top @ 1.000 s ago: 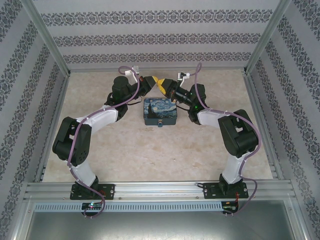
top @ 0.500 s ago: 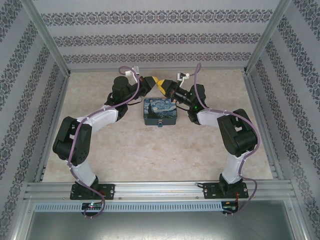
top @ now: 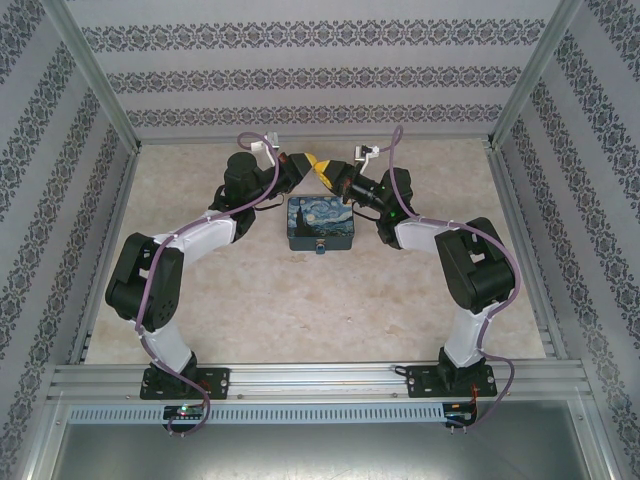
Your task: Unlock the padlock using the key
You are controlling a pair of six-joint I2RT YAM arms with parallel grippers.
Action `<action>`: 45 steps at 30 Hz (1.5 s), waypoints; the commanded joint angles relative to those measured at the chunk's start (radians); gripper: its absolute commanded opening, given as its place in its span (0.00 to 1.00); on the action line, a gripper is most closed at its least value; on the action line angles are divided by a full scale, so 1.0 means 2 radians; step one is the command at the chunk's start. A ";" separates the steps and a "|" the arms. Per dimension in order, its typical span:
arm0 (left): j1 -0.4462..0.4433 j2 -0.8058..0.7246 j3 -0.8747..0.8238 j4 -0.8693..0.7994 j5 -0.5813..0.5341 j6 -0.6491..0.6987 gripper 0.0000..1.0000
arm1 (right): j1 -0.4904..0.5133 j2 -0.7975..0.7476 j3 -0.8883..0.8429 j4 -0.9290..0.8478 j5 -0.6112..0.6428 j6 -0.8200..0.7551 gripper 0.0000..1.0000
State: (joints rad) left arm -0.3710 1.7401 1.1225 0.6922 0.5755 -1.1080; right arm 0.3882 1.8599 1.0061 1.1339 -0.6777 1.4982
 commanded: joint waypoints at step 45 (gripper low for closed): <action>-0.110 -0.095 -0.149 -0.248 -0.091 0.239 0.98 | -0.038 -0.062 -0.088 -0.179 0.037 -0.111 0.00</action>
State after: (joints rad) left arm -0.5697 1.5146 0.8398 0.1719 0.4335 -0.6865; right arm 0.3161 1.7248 0.8112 0.7673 -0.6098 1.3010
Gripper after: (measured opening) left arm 0.979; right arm 0.059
